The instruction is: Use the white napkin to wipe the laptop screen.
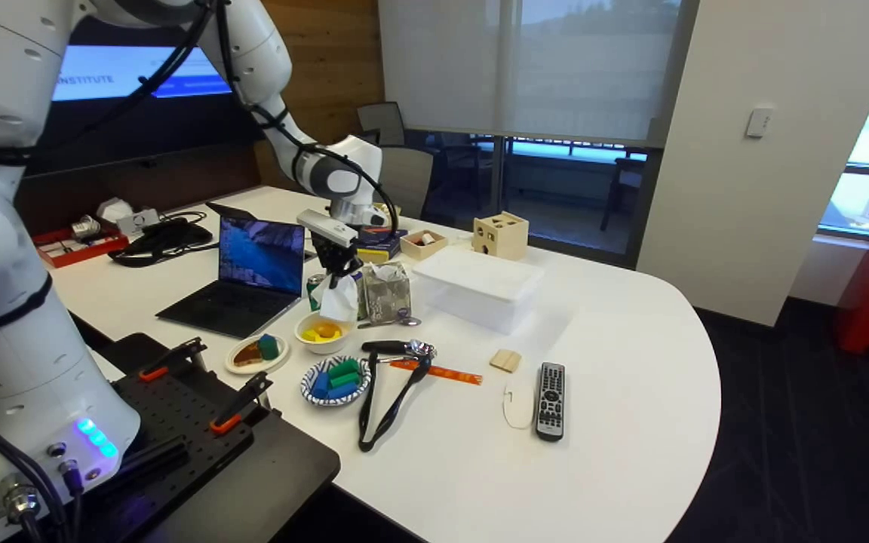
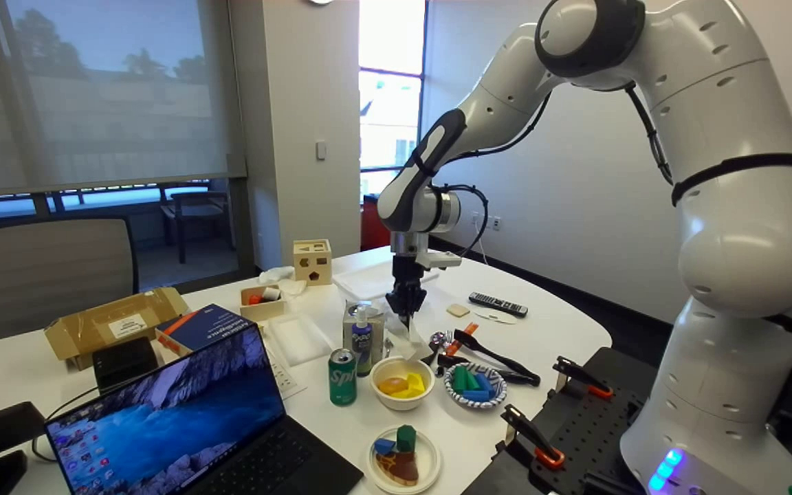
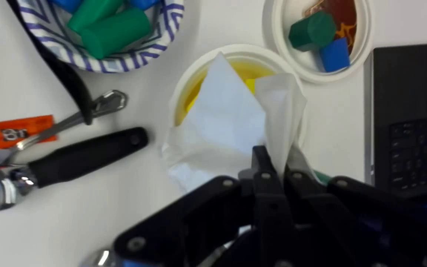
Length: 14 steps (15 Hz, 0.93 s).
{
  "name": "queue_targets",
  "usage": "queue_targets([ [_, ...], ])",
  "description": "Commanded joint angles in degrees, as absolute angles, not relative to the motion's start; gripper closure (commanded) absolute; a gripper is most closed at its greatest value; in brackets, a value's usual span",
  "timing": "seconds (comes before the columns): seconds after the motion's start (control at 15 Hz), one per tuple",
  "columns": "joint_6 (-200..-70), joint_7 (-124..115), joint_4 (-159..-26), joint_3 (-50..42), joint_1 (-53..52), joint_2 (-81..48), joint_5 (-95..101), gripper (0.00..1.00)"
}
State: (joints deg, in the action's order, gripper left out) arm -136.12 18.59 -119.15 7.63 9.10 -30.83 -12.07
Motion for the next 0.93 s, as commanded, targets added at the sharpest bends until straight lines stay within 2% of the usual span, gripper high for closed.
queue_targets([
  [0.0, -139.91, 19.48, -125.45, 10.72, 3.01, -25.63, -9.96, 1.00],
  [0.4, -151.29, 22.68, -123.46, 18.45, -4.33, -28.93, -9.38, 1.00],
  [0.87, -164.85, 34.32, -117.15, 28.58, -3.26, -39.85, -6.11, 1.00],
])
